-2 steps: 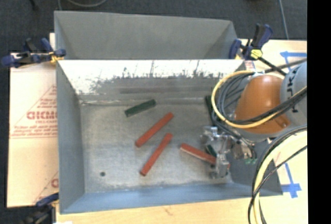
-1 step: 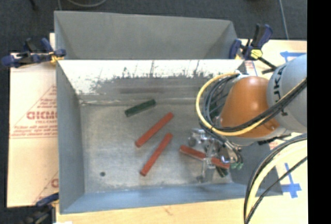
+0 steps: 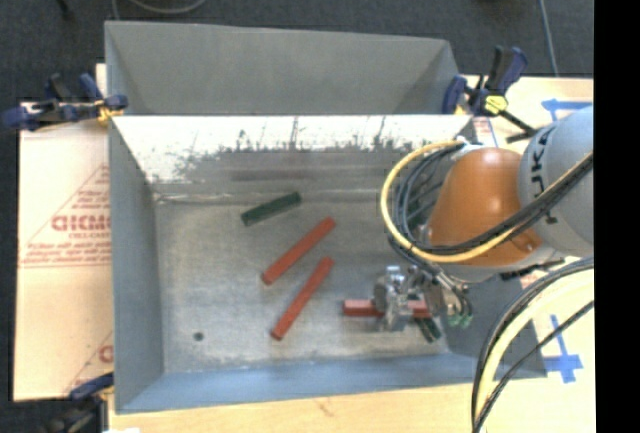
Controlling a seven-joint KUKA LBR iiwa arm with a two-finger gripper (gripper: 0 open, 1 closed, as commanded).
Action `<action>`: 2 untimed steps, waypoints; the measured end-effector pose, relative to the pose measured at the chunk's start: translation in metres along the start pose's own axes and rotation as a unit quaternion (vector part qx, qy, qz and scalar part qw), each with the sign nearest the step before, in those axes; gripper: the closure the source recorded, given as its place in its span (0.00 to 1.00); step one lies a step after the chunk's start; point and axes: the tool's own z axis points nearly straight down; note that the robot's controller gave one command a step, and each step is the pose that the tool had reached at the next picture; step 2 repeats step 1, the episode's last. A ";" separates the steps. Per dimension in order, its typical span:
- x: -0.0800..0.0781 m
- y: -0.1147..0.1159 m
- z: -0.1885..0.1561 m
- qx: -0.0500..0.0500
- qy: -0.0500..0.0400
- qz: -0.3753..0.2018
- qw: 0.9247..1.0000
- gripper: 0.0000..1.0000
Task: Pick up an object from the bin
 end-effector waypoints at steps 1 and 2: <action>0.009 -0.005 -0.122 0.002 -0.004 -0.004 1.000 1.00; 0.009 -0.005 -0.122 0.002 -0.004 -0.004 1.000 1.00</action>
Offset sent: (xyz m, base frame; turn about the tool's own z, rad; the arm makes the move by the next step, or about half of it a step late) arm -0.0109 -0.0036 0.1170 -0.0107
